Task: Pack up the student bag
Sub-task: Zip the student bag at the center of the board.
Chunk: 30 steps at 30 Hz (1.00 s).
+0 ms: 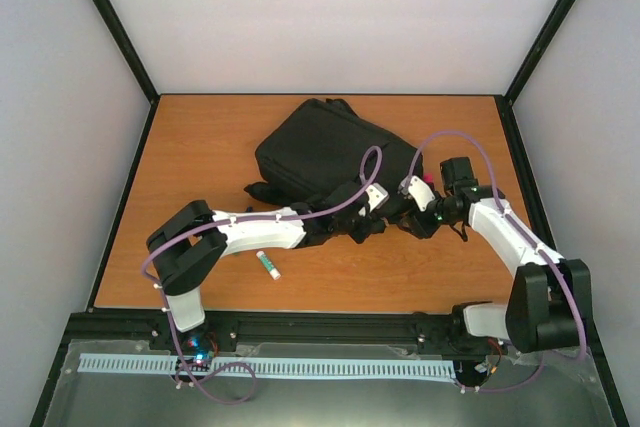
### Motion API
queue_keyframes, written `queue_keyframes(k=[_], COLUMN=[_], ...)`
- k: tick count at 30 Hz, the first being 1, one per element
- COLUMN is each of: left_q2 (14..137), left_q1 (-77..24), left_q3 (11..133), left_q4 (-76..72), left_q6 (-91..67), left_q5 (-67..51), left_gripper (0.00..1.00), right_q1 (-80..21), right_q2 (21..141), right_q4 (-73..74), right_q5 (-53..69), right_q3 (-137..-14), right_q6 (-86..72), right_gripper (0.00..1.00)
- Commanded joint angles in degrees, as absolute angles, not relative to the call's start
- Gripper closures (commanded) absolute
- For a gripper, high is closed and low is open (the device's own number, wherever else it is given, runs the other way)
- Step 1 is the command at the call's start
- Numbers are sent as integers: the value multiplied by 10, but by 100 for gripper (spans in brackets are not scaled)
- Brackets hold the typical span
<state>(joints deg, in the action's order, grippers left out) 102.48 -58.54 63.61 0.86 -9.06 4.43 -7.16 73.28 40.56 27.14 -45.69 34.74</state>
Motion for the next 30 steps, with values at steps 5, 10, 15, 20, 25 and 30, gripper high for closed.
queue_keyframes(k=[5, 10, 15, 20, 25, 30], left_q2=[1040, 1046, 1045, 1048, 1040, 1038], left_q1=[-578, -578, -578, -578, -578, -577], left_q3=[674, 673, 671, 671, 662, 658], left_q4=[-40, -52, -55, -49, -49, -63], left_q6=[-170, -192, -199, -202, -223, -237], left_q5=[41, 30, 29, 31, 39, 21], left_gripper=[99, 99, 99, 99, 99, 99], right_q1=[-77, -84, -91, -100, -102, -102], right_q2=[736, 736, 753, 758, 752, 741], right_q4=[335, 314, 293, 277, 294, 319], right_q5=[352, 362, 347, 344, 347, 339], right_q3=[-436, -425, -416, -407, -407, -402], right_q6=[377, 381, 370, 369, 373, 402], right_gripper=[51, 51, 51, 55, 57, 62])
